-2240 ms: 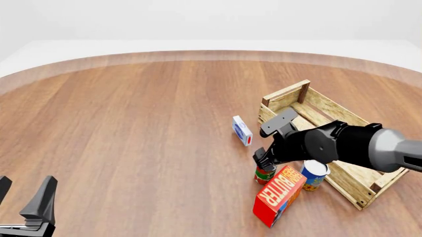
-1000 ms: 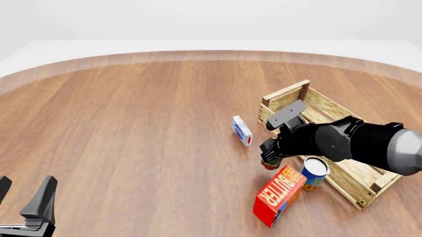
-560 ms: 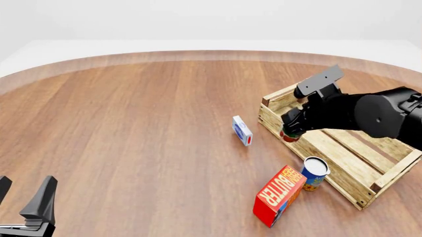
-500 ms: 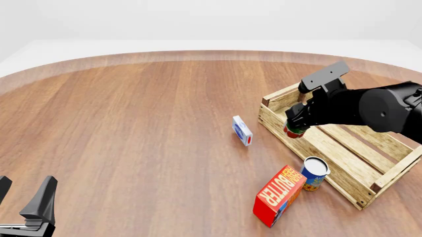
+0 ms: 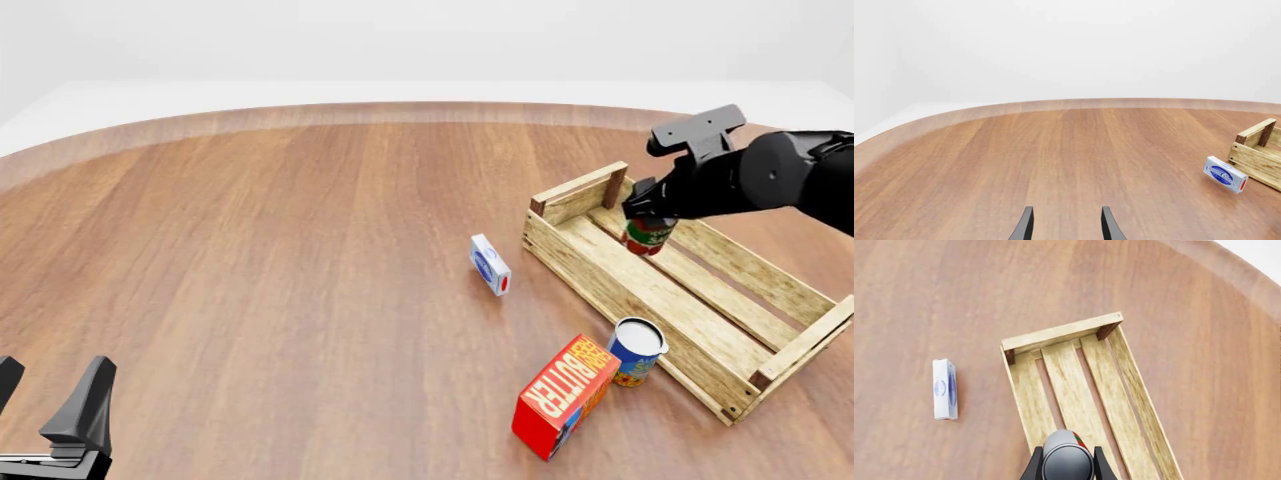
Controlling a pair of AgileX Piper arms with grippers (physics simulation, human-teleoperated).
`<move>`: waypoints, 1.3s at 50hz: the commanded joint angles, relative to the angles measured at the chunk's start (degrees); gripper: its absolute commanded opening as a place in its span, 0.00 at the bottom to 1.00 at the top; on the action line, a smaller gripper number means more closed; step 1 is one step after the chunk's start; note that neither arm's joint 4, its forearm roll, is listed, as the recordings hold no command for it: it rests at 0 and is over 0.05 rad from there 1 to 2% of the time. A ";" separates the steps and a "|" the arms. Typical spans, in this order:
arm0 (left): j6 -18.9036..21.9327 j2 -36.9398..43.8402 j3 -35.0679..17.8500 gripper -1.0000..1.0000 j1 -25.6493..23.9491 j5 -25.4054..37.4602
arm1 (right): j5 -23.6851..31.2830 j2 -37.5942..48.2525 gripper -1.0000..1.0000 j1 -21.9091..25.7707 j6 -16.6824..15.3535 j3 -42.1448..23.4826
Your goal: Pick up the tomato sauce, and put it in the wooden tray.
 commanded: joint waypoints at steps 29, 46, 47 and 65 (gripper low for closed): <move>0.00 0.00 0.00 1.00 0.00 0.00 | -13.74 23.01 0.00 -12.41 2.52 -0.05; 0.00 0.00 0.00 1.00 0.00 0.00 | -7.94 12.80 1.00 -11.73 2.16 -1.17; 0.00 0.00 0.00 1.00 0.00 0.00 | -5.11 8.32 1.00 -12.06 1.86 -2.44; 0.00 0.00 0.00 1.00 0.00 0.00 | 22.97 -20.32 1.00 -7.03 -1.11 -28.58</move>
